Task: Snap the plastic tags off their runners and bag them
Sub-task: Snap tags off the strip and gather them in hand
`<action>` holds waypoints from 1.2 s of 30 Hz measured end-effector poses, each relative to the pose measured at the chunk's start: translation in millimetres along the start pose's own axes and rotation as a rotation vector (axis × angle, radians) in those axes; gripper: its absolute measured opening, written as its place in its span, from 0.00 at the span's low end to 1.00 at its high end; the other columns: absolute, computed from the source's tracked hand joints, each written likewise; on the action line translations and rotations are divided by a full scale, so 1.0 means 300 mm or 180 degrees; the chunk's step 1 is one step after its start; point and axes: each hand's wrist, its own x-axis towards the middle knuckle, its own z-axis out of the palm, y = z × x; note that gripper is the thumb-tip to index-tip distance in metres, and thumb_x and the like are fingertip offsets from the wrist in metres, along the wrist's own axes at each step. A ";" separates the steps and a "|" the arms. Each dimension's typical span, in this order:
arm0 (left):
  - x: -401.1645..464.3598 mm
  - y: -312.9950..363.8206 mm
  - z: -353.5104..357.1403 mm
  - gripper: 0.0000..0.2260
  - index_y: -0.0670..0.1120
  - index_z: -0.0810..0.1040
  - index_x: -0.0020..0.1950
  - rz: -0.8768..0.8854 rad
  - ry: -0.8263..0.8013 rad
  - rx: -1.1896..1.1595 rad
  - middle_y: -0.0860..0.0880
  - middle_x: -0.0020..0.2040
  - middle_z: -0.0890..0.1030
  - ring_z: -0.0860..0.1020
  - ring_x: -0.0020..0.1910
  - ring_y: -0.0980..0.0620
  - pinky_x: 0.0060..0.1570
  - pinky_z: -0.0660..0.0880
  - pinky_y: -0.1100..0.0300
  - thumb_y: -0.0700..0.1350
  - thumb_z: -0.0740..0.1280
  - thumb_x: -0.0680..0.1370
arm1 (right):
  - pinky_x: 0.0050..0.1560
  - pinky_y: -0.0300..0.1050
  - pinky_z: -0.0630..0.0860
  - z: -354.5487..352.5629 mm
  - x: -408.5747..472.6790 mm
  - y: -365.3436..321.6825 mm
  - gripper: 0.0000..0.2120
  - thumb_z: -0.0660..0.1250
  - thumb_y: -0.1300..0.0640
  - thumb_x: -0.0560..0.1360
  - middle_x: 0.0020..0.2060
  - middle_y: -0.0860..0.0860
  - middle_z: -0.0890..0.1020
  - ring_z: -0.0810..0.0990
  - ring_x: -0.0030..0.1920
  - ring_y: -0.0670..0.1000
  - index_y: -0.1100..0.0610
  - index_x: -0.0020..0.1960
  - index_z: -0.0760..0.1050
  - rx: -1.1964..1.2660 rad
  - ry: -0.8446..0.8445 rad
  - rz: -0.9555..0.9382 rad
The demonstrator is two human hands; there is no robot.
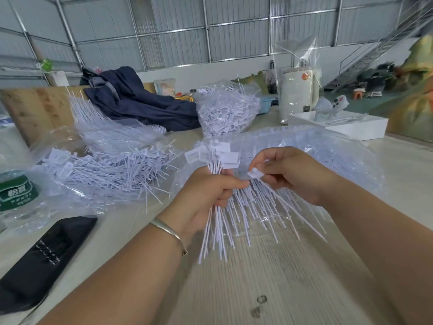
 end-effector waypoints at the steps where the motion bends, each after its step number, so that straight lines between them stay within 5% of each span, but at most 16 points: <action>1: -0.001 -0.006 0.004 0.18 0.50 0.71 0.29 -0.0039 0.0016 -0.0070 0.54 0.26 0.63 0.58 0.21 0.57 0.19 0.56 0.67 0.34 0.73 0.72 | 0.27 0.36 0.63 0.004 0.002 0.003 0.09 0.59 0.69 0.78 0.24 0.51 0.72 0.67 0.25 0.46 0.63 0.46 0.78 0.0268 0.0062 0.0031; 13: -0.008 -0.007 0.018 0.15 0.49 0.64 0.37 -0.0417 0.0097 -0.0664 0.53 0.28 0.57 0.56 0.20 0.58 0.17 0.54 0.68 0.46 0.65 0.80 | 0.29 0.38 0.69 0.006 0.006 0.009 0.07 0.63 0.70 0.75 0.32 0.58 0.82 0.70 0.26 0.50 0.59 0.46 0.75 0.1397 0.0246 0.0006; 18: -0.014 -0.007 0.032 0.16 0.43 0.74 0.37 -0.0329 0.0327 -0.0709 0.49 0.29 0.71 0.70 0.23 0.55 0.22 0.65 0.65 0.49 0.62 0.82 | 0.28 0.36 0.71 0.015 0.010 0.008 0.10 0.69 0.64 0.64 0.36 0.59 0.83 0.72 0.25 0.48 0.58 0.44 0.72 0.1614 0.0039 0.0063; 23: -0.029 -0.007 0.046 0.16 0.43 0.79 0.40 -0.0225 0.0238 -0.0501 0.50 0.30 0.80 0.80 0.31 0.55 0.28 0.74 0.65 0.50 0.61 0.82 | 0.26 0.37 0.71 0.015 0.021 0.019 0.09 0.71 0.62 0.65 0.38 0.59 0.84 0.71 0.23 0.48 0.57 0.40 0.72 0.1784 -0.0003 0.0095; 27: -0.029 -0.004 0.058 0.16 0.40 0.79 0.45 -0.0265 -0.0074 -0.0770 0.48 0.30 0.78 0.79 0.28 0.52 0.28 0.75 0.63 0.50 0.60 0.83 | 0.29 0.36 0.73 0.021 0.025 0.031 0.07 0.71 0.63 0.69 0.37 0.57 0.83 0.73 0.25 0.47 0.57 0.42 0.73 0.1588 0.0041 0.0063; 30: -0.027 -0.004 0.055 0.15 0.43 0.77 0.43 -0.0296 -0.0266 -0.0795 0.51 0.26 0.71 0.68 0.21 0.55 0.22 0.66 0.65 0.53 0.61 0.81 | 0.32 0.35 0.73 0.036 0.022 0.035 0.05 0.71 0.62 0.72 0.35 0.54 0.81 0.73 0.28 0.47 0.58 0.42 0.74 0.1301 0.0088 -0.0037; 33: -0.020 0.010 0.043 0.16 0.47 0.69 0.35 -0.0320 -0.0533 -0.1221 0.54 0.24 0.62 0.59 0.18 0.59 0.17 0.58 0.68 0.57 0.63 0.77 | 0.38 0.38 0.77 0.057 0.013 0.025 0.07 0.71 0.59 0.71 0.40 0.57 0.82 0.79 0.35 0.50 0.60 0.44 0.74 0.1230 -0.0052 -0.0072; 36: -0.012 0.024 0.026 0.20 0.48 0.62 0.28 -0.0243 -0.0563 -0.1958 0.53 0.21 0.60 0.58 0.15 0.60 0.14 0.56 0.69 0.55 0.66 0.74 | 0.59 0.52 0.78 0.080 -0.002 0.017 0.18 0.66 0.57 0.76 0.56 0.63 0.81 0.81 0.56 0.60 0.68 0.59 0.73 0.1349 -0.0942 0.0026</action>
